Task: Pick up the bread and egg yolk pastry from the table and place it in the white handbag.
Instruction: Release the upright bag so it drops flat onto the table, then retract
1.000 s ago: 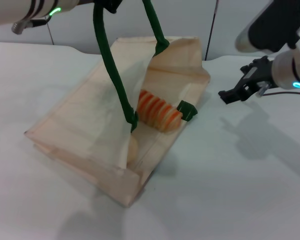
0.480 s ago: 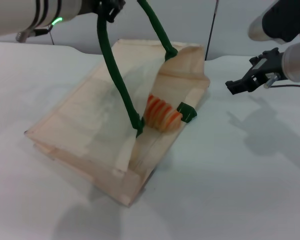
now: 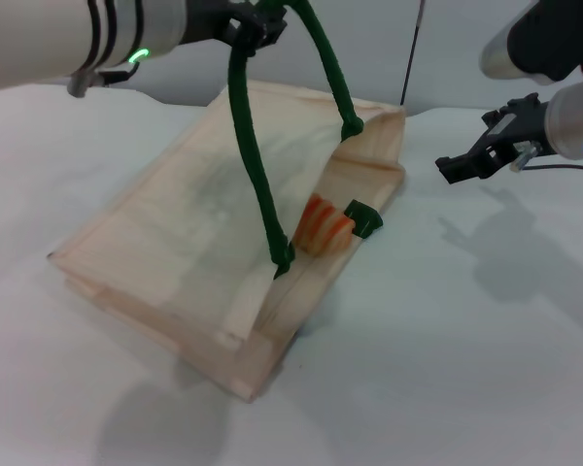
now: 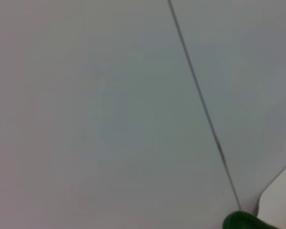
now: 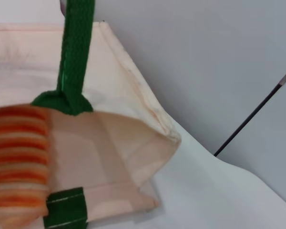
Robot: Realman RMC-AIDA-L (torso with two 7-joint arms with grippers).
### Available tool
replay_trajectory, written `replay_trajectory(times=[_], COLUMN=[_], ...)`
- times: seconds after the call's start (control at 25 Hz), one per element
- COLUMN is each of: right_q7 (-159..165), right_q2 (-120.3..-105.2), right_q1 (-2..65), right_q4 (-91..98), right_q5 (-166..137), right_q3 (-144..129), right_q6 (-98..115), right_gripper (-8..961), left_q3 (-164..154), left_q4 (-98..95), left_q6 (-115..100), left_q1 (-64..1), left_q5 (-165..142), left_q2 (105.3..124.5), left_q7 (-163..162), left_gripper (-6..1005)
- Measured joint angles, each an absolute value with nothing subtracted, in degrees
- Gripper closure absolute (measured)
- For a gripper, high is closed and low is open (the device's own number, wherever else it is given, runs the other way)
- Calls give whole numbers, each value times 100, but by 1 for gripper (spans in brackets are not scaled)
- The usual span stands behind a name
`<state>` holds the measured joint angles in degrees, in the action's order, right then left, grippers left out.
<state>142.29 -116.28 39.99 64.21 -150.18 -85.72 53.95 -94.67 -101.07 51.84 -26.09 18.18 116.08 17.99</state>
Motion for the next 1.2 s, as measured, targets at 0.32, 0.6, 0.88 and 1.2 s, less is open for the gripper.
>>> replay_trajectory(times=[0.32, 0.6, 0.88, 1.2], right_q7=[14229, 14229, 14259, 14270], right_q2=[-11628, -11629, -11636, -11637], right_q1=[3980, 4000, 3972, 3999], right_q4=[6376, 6260, 6250, 6249], right_q5=[-15019, -15023, -15023, -15020], right_q3=[-8569, -8583, -8562, -8560], right_q6=[5387, 5334, 5278, 5242], right_gripper=[64, 64, 64, 64], left_q3=[-9467, -9467, -9494, -9432], left_q4=[-9757, -9569, -9402, -9202], left_q6=[4745, 4427, 4226, 4202], left_q1=[-2546, -2490, -2487, -2570], left_q5=[2514, 2664, 2708, 3046], left_q2=[11614, 11621, 11623, 11608], left_q7=[2298, 2394, 2503, 2693], left_gripper=[363, 309, 225, 124])
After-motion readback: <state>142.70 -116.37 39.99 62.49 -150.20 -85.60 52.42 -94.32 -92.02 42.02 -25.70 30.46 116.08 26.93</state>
